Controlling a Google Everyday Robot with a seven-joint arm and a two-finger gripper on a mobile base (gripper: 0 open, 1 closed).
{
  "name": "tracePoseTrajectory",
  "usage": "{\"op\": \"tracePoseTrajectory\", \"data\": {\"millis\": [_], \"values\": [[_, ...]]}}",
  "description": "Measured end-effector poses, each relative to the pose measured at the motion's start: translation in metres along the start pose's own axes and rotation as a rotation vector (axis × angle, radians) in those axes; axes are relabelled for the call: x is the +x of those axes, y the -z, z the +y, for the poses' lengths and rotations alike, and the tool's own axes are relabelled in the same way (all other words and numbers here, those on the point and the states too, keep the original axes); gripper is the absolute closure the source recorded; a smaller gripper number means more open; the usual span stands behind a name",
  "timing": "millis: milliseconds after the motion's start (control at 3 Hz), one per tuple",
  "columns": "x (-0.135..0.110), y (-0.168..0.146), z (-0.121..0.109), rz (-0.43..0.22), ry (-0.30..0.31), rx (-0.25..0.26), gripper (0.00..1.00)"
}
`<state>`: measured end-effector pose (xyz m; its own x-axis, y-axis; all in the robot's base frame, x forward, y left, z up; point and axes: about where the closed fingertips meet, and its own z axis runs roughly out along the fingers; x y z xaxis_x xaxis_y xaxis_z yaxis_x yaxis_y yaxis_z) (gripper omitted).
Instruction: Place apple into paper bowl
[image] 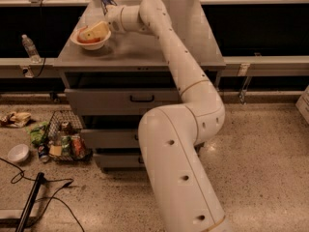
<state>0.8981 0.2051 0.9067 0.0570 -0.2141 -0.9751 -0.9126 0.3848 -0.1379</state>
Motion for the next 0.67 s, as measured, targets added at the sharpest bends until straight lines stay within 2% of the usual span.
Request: {"op": "tracePoseTrajectory", "data": {"millis": [667], "values": [[-0.011,0.119,-0.099,-0.014,-0.013,0.281,0.0]]}}
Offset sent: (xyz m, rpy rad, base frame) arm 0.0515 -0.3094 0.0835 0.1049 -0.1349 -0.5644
